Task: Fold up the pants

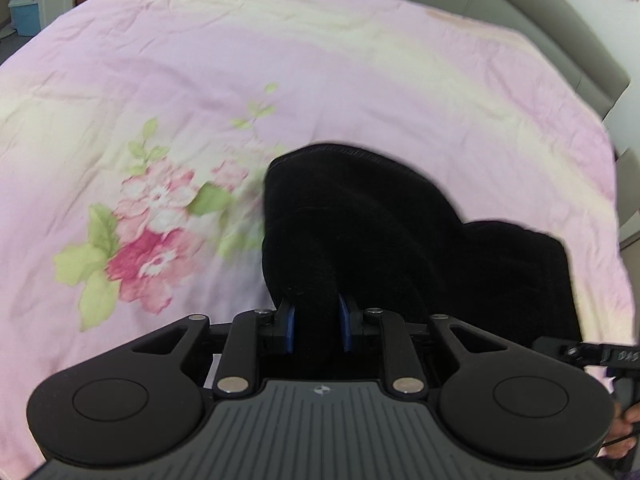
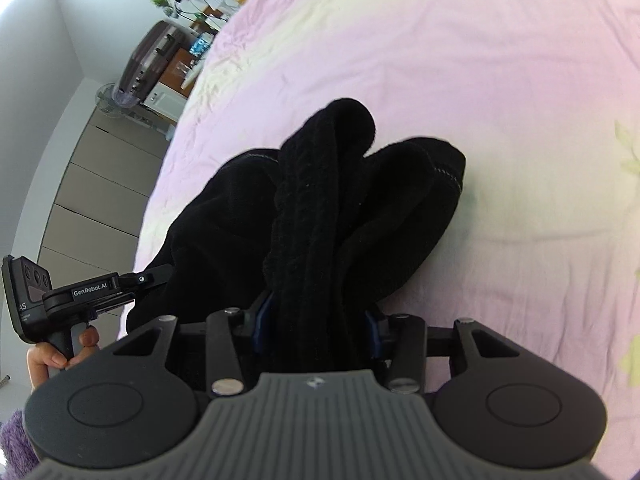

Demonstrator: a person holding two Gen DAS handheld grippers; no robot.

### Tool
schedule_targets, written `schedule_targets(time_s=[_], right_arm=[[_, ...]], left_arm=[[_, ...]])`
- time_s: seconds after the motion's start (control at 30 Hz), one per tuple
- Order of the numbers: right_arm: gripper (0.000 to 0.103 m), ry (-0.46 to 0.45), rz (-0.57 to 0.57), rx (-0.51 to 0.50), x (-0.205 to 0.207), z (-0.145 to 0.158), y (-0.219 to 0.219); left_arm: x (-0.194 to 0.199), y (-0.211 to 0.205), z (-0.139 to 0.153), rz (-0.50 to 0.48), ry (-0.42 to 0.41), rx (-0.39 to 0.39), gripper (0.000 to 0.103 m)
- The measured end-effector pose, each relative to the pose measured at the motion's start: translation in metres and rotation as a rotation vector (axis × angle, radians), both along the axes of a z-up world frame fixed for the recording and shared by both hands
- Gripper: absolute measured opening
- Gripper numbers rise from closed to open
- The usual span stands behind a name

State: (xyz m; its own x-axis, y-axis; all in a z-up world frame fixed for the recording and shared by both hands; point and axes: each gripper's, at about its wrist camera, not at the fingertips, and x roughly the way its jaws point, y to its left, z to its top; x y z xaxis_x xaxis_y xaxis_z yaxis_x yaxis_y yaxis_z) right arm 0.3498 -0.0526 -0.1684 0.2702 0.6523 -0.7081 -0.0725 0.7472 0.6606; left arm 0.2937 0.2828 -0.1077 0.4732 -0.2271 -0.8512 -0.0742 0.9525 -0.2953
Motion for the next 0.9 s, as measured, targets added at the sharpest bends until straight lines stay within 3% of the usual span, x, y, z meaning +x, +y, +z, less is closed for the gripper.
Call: schedule_targets(time_s=[0.07,0.13,0.23,0.37,0.47,0.63,0.8,0.9], right_arm=[[0.046,0.059,-0.026,-0.01,-0.004,-0.018,-0.008],[0.049,0.106,-0.047,0.004,-0.008,-0.037,-0.015],[0.054,0.082,-0.055,-0.01,-0.01,-0.049,-0.011],[0.062,0.1,-0.068,-0.021,-0.008,-0.054,-0.007],[0.064,0.064,-0.04,-0.06,-0.004,-0.044,-0.004],[0.065,-0.09,0.036,-0.196,-0.01,-0.004,0.009],[0.064,-0.375,0.089,-0.333,-0.042,0.048,0.022],[0.049,-0.511,0.172,-0.375,-0.065,0.064,0.041]], left_arm=[[-0.002,0.006,-0.018,-0.013,0.042,0.035,0.025],[-0.005,0.011,-0.031,-0.027,0.049,0.018,0.026],[-0.007,0.007,-0.039,-0.042,0.033,0.047,0.03],[-0.008,-0.01,-0.034,-0.045,0.028,0.153,0.037],[-0.016,-0.018,-0.021,-0.047,-0.019,0.232,0.049],[-0.041,-0.023,0.013,-0.051,-0.082,0.298,0.051],[-0.073,-0.03,0.035,-0.118,-0.113,0.319,0.051],[-0.083,-0.036,0.024,-0.156,-0.073,0.374,0.051]])
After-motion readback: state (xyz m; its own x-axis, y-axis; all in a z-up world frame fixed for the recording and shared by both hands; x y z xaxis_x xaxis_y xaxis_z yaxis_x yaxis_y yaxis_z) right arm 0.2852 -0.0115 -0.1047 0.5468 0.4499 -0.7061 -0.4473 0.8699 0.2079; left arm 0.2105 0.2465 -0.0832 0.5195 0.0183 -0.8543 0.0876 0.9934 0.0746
